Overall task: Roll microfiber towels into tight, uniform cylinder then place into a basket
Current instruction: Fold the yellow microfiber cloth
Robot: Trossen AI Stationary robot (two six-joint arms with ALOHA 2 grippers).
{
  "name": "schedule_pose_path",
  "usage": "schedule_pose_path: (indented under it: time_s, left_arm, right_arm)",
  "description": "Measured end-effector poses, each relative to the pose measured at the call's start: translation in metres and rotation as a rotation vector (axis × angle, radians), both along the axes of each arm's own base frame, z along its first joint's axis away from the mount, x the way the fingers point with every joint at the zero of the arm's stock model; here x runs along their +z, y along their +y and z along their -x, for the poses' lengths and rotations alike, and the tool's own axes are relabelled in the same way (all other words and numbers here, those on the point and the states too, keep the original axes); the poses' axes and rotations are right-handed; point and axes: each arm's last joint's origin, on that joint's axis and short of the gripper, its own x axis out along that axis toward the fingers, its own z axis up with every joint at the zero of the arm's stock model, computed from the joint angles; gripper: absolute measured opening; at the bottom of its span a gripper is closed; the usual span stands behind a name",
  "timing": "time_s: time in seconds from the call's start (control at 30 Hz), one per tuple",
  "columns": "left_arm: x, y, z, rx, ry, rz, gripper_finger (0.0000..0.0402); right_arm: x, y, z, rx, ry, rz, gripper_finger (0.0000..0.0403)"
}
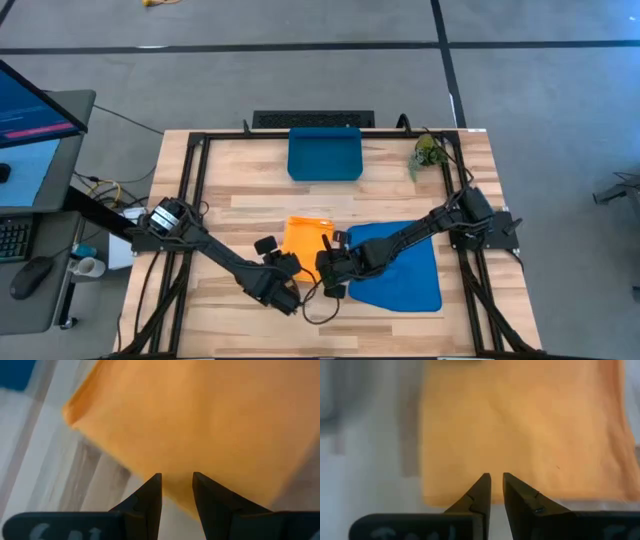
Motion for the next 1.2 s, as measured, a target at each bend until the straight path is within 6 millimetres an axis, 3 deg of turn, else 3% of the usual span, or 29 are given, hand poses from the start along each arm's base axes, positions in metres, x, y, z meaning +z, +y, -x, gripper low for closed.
schedule_pose_path:
  time_s: [0.2,0.43,0.7,0.83,1.2]
  left_arm:
    - [-0.013,0.001,0.007,0.041,-0.021,0.042,0.0103]
    - [-0.015,-0.001,0.001,0.069,-0.104,0.105,0.0103]
    - [-0.014,-0.012,-0.003,0.062,-0.185,0.174,0.0103]
    - [-0.015,-0.011,-0.001,0.067,-0.163,0.166,0.0103]
    - [-0.007,-0.019,0.005,-0.068,-0.131,-0.015,0.0103]
  right_arm:
    - [0.000,0.008,-0.003,0.037,-0.044,-0.015,0.0070]
    - [0.000,0.008,-0.003,0.056,-0.035,-0.049,0.0070]
    - [-0.028,0.017,-0.005,0.078,0.036,-0.097,0.0070]
    - [-0.030,0.016,-0.002,0.081,0.067,-0.096,0.0070]
    - [-0.008,0.014,0.004,0.104,0.042,-0.037,0.0070]
